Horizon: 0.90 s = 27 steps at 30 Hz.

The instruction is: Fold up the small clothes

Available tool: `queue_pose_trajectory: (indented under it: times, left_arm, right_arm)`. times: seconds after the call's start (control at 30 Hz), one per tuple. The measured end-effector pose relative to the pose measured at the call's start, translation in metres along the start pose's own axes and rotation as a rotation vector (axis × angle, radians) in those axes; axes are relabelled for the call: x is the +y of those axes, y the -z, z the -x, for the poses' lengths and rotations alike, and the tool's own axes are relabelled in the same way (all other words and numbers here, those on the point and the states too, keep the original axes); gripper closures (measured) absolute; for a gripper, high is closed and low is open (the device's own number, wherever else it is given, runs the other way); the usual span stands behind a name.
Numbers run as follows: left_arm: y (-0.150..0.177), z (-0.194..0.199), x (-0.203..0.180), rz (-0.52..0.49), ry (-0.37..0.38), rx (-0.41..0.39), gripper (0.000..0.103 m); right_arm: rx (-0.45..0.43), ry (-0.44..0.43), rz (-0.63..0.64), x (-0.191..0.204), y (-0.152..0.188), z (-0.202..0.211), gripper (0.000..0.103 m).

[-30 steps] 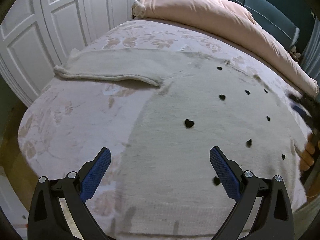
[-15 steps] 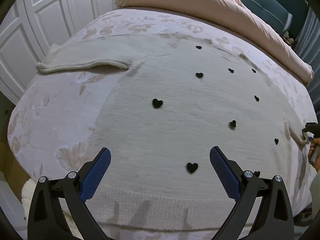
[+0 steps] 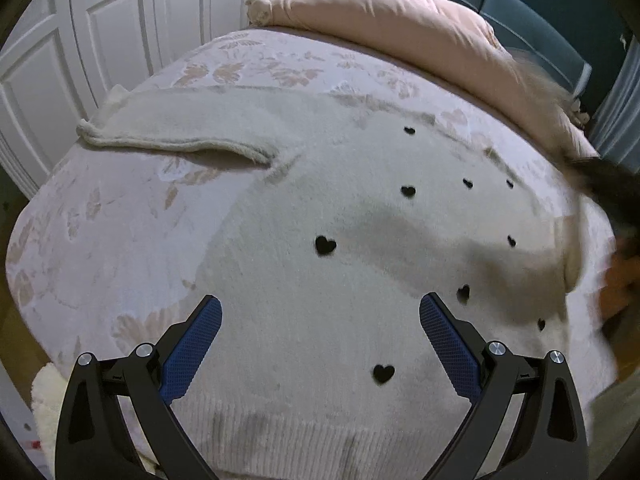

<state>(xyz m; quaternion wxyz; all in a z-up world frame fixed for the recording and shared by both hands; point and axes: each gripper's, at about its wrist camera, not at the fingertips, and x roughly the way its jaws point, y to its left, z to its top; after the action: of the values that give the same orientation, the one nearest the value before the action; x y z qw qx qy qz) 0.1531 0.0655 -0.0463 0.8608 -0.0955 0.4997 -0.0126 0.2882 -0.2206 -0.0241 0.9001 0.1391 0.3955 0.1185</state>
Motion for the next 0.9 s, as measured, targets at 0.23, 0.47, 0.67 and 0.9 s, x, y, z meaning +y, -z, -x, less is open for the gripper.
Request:
queue_pose_trajectory:
  times: [0.23, 0.47, 0.67, 0.9]
  left_arm:
    - [-0.033, -0.027, 0.012, 0.035, 0.119, 0.012, 0.005]
    - [-0.057, -0.116, 0.005, 0.25, 0.31, 0.159, 0.006]
    - [-0.068, -0.143, 0.008, 0.422, 0.394, 0.153, 0.057]
    - [-0.123, -0.129, -0.011, 0.276, 0.478, 0.046, 0.099]
  right_arm:
    - [0.116, 0.068, -0.059, 0.022, 0.075, -0.032, 0.065]
    - [0.044, 0.171, -0.317, -0.054, 0.122, 0.062, 0.047]
    - [0.02, 0.158, -0.496, -0.111, 0.124, 0.062, 0.043]
    - [0.003, 0.1, -0.664, -0.158, 0.099, 0.025, 0.061]
